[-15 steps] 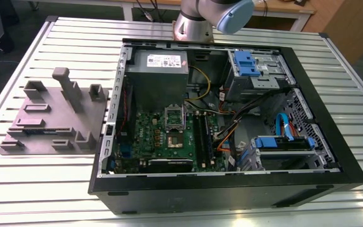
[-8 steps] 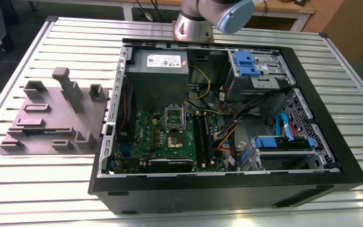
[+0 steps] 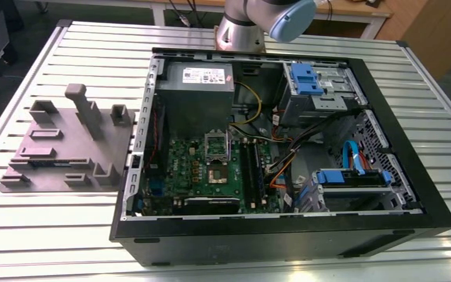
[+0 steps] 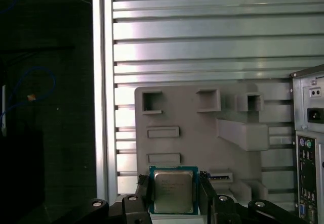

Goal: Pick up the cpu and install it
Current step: 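Pick up the cpu and move it towards the insertion slot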

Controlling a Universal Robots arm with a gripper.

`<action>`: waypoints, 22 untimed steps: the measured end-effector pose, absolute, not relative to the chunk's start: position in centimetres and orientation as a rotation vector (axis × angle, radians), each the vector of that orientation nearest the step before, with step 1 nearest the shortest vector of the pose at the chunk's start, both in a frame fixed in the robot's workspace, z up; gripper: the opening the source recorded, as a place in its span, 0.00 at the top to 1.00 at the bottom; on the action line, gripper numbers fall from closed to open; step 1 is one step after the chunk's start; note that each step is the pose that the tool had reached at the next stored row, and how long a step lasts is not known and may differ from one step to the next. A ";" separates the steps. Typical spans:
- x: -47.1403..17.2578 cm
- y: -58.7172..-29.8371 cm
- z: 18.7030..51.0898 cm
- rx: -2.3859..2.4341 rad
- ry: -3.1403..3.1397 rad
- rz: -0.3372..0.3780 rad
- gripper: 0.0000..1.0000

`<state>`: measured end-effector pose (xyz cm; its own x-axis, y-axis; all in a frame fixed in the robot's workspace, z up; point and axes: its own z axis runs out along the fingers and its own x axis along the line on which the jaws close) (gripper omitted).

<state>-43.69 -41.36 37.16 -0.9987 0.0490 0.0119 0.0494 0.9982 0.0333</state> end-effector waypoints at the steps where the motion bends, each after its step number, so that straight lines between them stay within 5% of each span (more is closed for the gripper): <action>1: -43.7 -41.4 37.2 -0.077 -3.129 -0.053 0.53; 22: -43.2 -41.4 37.2 -0.077 -3.129 -0.053 0.53</action>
<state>-43.22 -41.36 37.16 -0.9987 0.0491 0.0119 0.0494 0.9982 0.0333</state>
